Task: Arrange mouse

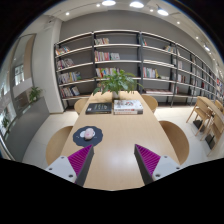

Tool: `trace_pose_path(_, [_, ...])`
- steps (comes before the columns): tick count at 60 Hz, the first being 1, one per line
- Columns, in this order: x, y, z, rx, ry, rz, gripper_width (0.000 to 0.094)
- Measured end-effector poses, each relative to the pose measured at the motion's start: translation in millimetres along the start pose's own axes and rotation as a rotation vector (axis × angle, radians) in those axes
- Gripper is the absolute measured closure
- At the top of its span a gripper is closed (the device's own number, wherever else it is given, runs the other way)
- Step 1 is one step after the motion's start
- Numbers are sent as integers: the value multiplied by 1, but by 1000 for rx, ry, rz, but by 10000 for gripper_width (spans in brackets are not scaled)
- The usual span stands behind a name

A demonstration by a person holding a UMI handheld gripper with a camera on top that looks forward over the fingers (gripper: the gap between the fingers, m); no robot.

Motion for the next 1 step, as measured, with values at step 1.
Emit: trace_pose_path(1, [1,-2,-2,2,-1,-1,117])
Point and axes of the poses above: the point between the fingertips, and its own axes, seen from behind it with the camera up: z to the left, x down, y backward, against the way the camera looks, the point moved 3 cm from there along y, backward, against the way the camera looks, and after that the axes turned 15 degrees about x, right-handed, at the moved point
